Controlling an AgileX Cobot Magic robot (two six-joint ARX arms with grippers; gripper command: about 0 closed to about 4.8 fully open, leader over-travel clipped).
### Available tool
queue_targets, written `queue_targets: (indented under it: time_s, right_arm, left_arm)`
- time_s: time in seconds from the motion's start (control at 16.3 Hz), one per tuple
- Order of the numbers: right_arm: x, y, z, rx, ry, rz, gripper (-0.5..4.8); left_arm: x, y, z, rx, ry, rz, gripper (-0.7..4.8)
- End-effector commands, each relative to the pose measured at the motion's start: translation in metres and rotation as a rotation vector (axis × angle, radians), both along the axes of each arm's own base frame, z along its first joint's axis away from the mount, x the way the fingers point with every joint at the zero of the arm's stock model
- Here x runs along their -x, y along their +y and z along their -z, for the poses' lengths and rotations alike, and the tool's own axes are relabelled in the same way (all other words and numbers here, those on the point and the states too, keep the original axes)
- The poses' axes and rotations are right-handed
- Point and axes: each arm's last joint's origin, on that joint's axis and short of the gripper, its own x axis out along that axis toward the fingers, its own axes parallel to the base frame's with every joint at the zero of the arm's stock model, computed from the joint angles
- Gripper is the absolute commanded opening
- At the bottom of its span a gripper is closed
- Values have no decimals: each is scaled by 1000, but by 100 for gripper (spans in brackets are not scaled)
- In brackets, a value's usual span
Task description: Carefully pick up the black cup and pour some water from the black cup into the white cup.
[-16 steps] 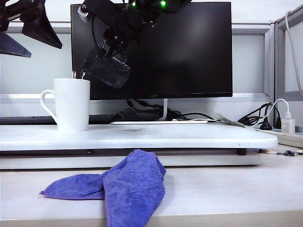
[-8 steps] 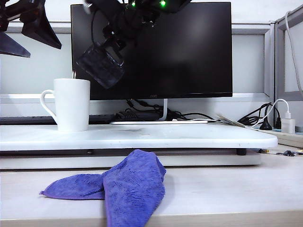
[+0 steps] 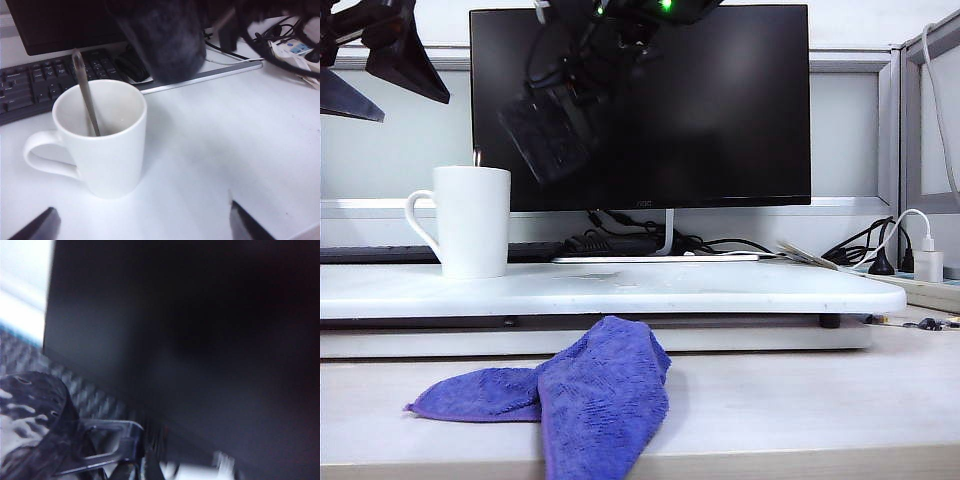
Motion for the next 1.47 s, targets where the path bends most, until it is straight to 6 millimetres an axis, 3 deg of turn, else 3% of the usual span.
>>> queue_targets:
  time_s: [0.06,0.37,0.55,0.92,1.17,1.47]
  right_arm:
    - [8,-7,-12,-85,89,56,-3]
    - [15,-8,-5,-29,207,64,-3]
    - [37,-17,-47,-81,148,42,-3]
    - [84,-58,-115,-109,116,47,-3]
    - [135,-100,-168,-199,84,45,-3]
    - [226,-177,-234,-310,-68,63,-3]
  left_arm:
    - [1,0,-5,3,-25,-2,479]
    - [5,1,-8,5,-36,-2,479]
    - [7,1,-10,8,-45,-3,479]
    - [13,2,-16,59,-54,-11,479]
    - [16,3,-20,73,-68,-13,479]
    - [19,3,-27,87,-114,-12,479]
